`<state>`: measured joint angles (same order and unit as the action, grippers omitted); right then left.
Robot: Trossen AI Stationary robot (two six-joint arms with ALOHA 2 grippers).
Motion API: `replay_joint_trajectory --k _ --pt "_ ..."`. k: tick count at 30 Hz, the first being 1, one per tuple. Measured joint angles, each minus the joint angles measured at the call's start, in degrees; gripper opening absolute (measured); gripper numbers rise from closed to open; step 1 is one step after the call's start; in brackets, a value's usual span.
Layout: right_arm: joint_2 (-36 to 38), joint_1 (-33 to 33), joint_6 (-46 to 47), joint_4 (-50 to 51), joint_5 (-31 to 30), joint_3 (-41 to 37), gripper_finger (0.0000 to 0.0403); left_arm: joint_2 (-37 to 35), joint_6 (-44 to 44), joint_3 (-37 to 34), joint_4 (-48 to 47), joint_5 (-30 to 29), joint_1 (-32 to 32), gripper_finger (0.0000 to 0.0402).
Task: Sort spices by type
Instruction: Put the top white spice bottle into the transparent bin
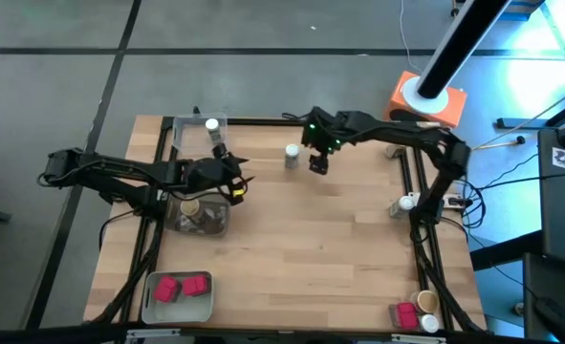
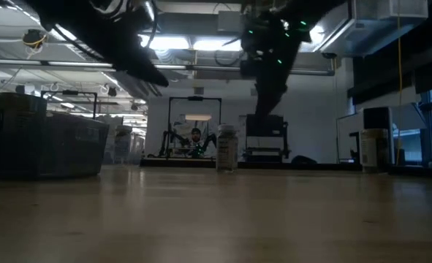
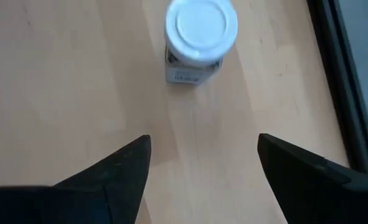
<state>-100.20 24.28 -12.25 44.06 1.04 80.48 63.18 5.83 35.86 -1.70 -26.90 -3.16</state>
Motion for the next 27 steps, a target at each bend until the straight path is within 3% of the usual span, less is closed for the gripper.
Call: replay_joint_trajectory --k 5,10,16,27 --pt "5.1 0.3 1.6 -14.7 0.1 -14.0 0.0294 0.5 4.8 0.0 6.8 1.9 -1.0 0.0249" --pt "7.3 0.2 3.5 -27.0 0.0 -23.3 0.0294 3.4 3.0 0.0 13.4 6.3 -4.7 0.0249" --pt "7.4 0.2 4.4 -35.8 -0.8 -29.9 0.0294 10.7 1.1 1.8 17.3 12.0 -9.2 0.0249" --pt "7.4 0.2 4.7 -47.4 -3.5 -36.6 0.0294 28.6 5.2 16.7 16.0 18.9 -13.5 0.0249"
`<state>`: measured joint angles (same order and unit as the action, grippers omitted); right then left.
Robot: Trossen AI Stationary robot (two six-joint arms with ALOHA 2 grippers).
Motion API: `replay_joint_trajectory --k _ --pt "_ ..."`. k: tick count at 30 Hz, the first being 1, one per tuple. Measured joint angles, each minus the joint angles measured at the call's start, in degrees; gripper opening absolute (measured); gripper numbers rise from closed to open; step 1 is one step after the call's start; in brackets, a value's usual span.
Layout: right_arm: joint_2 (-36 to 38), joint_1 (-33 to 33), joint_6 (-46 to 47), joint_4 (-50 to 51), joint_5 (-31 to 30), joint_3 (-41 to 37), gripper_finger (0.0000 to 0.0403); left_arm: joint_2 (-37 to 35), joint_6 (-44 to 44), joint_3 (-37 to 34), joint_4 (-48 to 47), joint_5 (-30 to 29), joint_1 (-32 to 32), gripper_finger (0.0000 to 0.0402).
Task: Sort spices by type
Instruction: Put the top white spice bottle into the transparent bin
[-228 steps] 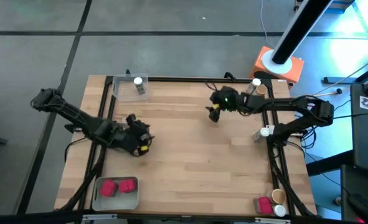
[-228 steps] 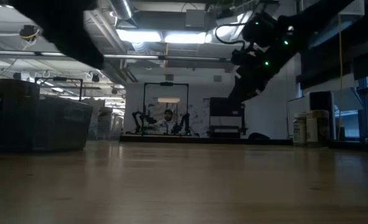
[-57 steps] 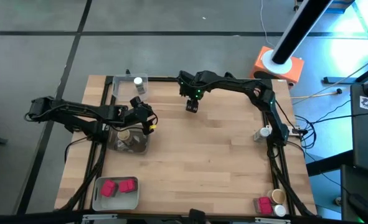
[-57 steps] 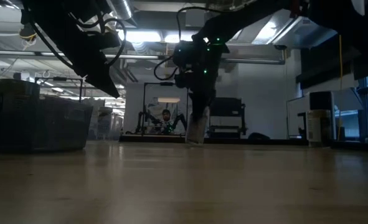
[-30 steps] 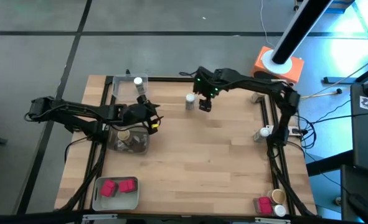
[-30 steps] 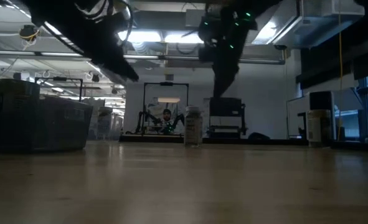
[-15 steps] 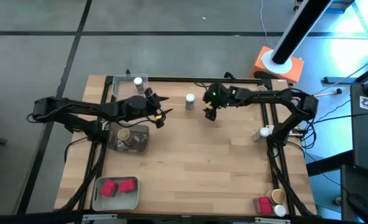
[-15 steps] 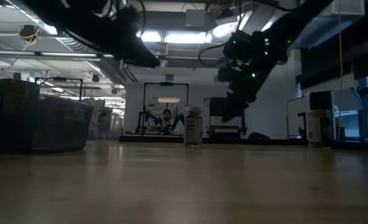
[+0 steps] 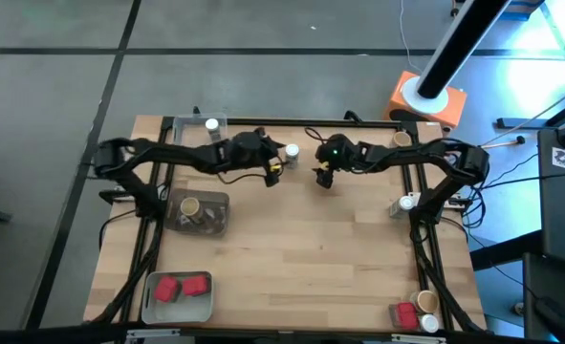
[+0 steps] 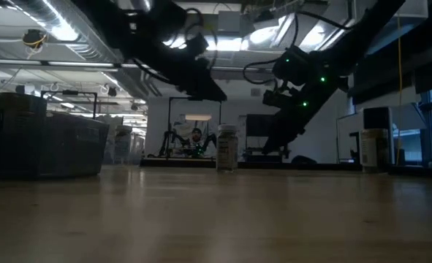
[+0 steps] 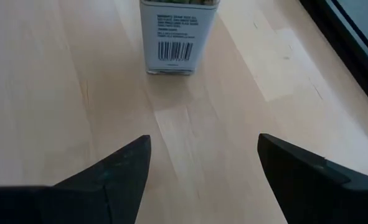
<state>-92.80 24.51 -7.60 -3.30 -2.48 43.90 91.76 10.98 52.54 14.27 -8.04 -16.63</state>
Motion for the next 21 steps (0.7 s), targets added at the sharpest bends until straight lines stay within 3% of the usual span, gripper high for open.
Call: replay_joint_trajectory --k 4,10,15,21 --pt "0.0 0.0 0.0 -6.2 0.1 -1.9 0.0294 5.1 1.3 5.1 -3.3 4.4 -2.0 0.0249" --pt "0.0 -0.1 0.0 -8.5 0.1 -2.4 0.0294 9.0 1.0 9.0 -3.5 5.3 -5.1 0.0249" --pt "0.0 -0.1 -0.1 -8.9 0.6 -2.4 0.0294 11.9 -1.0 9.0 -1.7 12.7 -7.1 0.0249" --pt "-0.1 -0.1 -0.1 -8.9 0.6 -2.4 0.0294 15.0 0.0 9.0 2.3 11.7 -7.9 0.0249"
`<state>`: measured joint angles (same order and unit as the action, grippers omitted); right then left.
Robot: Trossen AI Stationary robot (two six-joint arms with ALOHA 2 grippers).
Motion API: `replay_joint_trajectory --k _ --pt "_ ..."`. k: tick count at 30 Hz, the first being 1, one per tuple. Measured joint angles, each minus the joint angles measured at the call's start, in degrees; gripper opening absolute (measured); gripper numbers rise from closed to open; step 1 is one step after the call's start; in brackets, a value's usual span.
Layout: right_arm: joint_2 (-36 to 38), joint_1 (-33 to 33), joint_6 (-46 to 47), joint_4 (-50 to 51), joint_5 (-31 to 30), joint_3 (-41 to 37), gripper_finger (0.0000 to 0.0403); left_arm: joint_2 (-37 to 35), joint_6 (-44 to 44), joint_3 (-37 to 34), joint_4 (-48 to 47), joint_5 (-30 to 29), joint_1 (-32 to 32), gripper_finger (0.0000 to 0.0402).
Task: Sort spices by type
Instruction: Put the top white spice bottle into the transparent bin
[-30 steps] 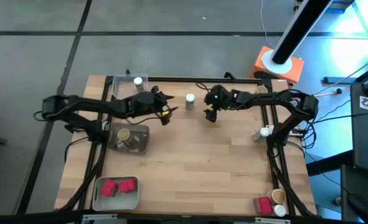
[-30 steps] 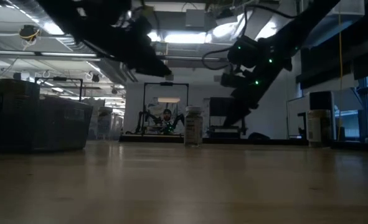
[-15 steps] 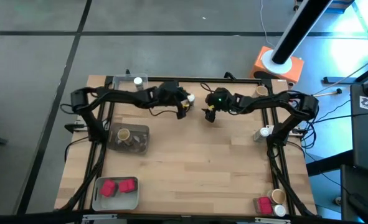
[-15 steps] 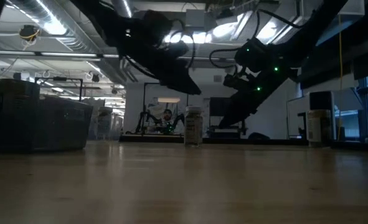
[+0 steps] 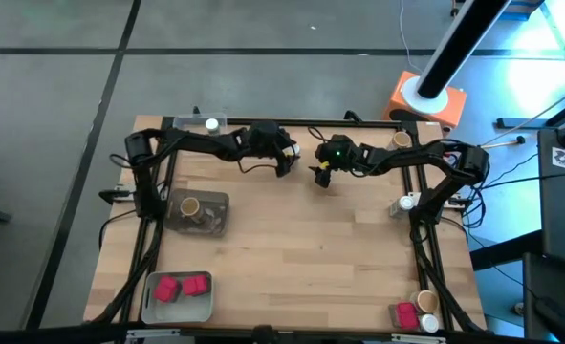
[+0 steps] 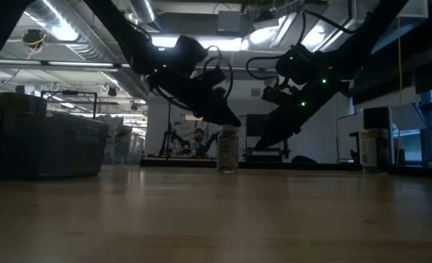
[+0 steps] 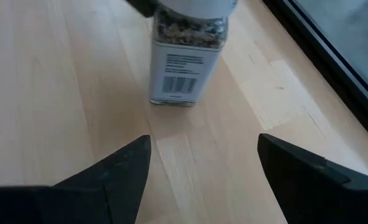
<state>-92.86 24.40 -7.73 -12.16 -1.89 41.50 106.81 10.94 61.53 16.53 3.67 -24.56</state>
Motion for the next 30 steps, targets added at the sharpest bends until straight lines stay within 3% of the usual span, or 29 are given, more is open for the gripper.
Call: replay_joint_trajectory --k 30 --pt "0.0 0.0 0.0 -0.5 1.5 0.0 0.0294 1.3 1.2 -0.1 -1.2 -1.3 -0.2 0.0249"
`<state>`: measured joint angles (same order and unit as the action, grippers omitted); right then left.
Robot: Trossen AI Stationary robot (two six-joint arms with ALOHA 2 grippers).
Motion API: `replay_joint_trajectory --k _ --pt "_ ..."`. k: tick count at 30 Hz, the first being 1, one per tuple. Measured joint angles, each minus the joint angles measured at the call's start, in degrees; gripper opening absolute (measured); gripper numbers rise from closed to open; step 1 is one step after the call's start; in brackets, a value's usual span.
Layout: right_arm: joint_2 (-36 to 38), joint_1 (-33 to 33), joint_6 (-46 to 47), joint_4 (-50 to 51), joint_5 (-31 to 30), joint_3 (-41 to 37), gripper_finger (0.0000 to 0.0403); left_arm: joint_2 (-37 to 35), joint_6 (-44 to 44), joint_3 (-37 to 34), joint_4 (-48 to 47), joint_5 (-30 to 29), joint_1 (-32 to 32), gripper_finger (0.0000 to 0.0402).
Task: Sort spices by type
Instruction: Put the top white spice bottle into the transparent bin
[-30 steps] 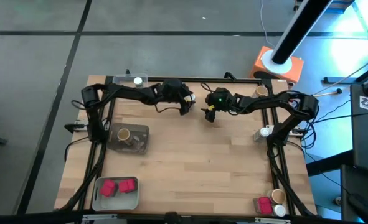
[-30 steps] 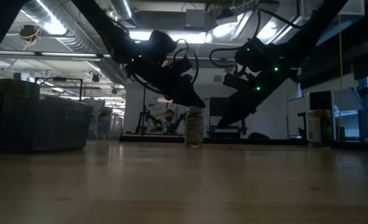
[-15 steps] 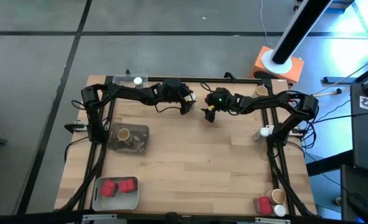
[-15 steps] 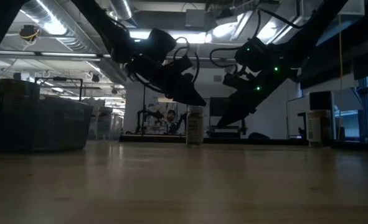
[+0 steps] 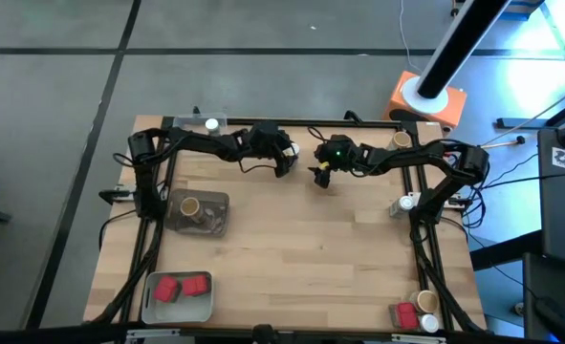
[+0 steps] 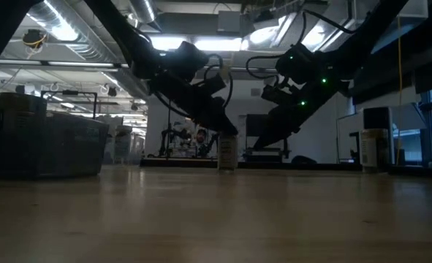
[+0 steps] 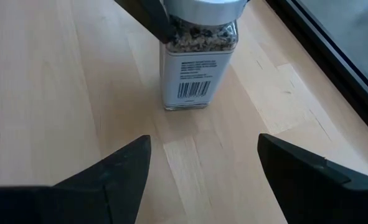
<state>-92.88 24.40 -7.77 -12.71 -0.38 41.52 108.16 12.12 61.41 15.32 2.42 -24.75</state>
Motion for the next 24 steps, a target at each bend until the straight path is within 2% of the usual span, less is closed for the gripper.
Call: replay_joint_trajectory --k 12,14,18,24 --pt "0.0 0.0 0.0 -0.7 0.0 0.0 0.0294 0.3 -0.2 0.0 0.8 0.3 0.0 0.0248" --pt "0.0 0.0 0.0 -0.7 0.0 0.0 0.0294 0.3 -0.1 0.0 0.6 1.1 0.2 0.0239" --pt "0.0 0.0 0.0 -0.7 0.0 0.0 0.0294 0.3 1.1 0.0 1.0 1.4 1.1 0.0195" --pt "0.0 0.0 0.0 -0.7 0.0 0.0 0.0294 0.2 2.9 0.0 1.5 1.6 2.2 0.0192"
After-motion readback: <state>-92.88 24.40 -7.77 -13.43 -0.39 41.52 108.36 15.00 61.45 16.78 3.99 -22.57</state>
